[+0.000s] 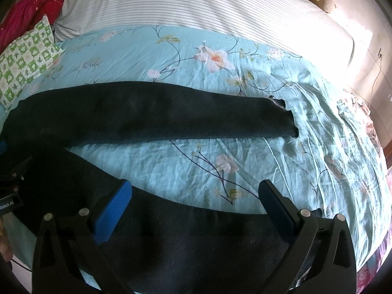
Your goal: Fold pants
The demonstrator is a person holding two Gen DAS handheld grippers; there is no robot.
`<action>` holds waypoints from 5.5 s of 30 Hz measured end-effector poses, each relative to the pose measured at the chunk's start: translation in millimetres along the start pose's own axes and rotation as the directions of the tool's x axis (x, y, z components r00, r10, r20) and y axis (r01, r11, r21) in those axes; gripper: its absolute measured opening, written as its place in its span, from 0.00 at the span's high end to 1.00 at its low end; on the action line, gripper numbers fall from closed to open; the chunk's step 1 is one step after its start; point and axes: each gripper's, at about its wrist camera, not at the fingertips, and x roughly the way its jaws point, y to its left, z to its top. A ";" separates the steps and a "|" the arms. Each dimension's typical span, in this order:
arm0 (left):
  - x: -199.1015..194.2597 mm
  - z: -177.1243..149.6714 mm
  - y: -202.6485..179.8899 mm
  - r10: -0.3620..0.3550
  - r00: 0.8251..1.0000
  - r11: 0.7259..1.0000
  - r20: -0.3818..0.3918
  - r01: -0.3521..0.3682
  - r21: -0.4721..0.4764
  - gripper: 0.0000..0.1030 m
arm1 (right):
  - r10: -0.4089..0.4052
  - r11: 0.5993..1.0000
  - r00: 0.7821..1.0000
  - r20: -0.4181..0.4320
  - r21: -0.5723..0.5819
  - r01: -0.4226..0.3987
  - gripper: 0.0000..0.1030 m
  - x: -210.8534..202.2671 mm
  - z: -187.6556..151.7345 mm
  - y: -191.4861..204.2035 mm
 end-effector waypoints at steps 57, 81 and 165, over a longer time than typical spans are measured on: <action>153.4 186.7 -165.4 -0.473 0.753 0.596 -0.459 0.656 0.463 0.92 | 0.499 0.842 0.858 -0.124 0.303 -0.447 0.84 154.2 107.9 -213.5; -17.1 53.5 -129.8 -0.608 0.700 0.584 -0.374 0.714 0.386 0.93 | 0.338 0.940 0.941 -0.033 0.053 -0.336 0.90 0.4 -18.9 -201.3; 13.1 -9.9 110.4 -0.461 0.869 0.828 -0.179 0.349 -0.438 0.31 | 0.286 0.889 0.957 0.044 0.359 -0.282 0.33 -83.6 -55.2 -157.8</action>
